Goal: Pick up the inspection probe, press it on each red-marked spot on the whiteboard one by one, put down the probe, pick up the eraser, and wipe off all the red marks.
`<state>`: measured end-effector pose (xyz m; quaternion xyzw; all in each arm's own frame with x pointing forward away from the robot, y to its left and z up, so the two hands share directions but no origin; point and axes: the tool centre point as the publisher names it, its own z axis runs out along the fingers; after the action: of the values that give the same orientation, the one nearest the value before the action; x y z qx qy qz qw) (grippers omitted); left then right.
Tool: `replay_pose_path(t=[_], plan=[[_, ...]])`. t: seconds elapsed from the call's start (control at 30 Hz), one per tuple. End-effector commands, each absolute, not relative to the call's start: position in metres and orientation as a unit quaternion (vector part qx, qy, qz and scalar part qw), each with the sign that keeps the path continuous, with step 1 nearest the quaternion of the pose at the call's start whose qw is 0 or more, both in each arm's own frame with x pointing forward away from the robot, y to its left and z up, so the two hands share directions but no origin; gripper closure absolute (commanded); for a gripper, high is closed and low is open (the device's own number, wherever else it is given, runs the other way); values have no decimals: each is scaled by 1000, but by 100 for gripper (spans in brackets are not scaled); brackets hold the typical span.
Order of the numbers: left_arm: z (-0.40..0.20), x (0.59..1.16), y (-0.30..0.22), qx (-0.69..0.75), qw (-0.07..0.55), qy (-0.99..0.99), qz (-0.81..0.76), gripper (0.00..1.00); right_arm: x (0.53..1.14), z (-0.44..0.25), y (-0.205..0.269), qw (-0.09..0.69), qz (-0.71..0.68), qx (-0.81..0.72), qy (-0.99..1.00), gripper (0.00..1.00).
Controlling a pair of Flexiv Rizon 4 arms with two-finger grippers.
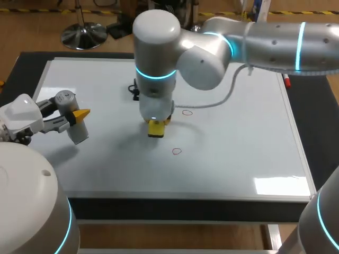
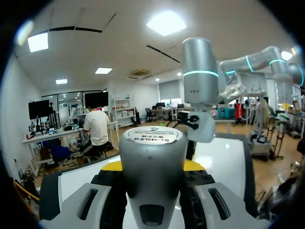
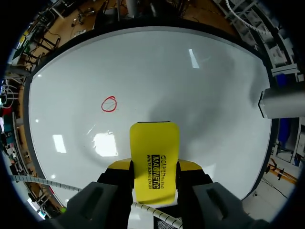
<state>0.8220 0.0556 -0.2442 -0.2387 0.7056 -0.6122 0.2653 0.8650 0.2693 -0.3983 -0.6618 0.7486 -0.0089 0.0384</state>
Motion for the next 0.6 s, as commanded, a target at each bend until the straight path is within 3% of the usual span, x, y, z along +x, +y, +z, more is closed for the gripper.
replay_pose_path(t=[0.03, 0.6], plan=[[-244, 822, 55, -239, 266, 705, -612, 100, 869, -405, 288, 18, -25, -663, 748, 100], [-244, 822, 55, -239, 266, 705, -612, 100, 874, -419, 299, 19, -21, -671, 741, 100]])
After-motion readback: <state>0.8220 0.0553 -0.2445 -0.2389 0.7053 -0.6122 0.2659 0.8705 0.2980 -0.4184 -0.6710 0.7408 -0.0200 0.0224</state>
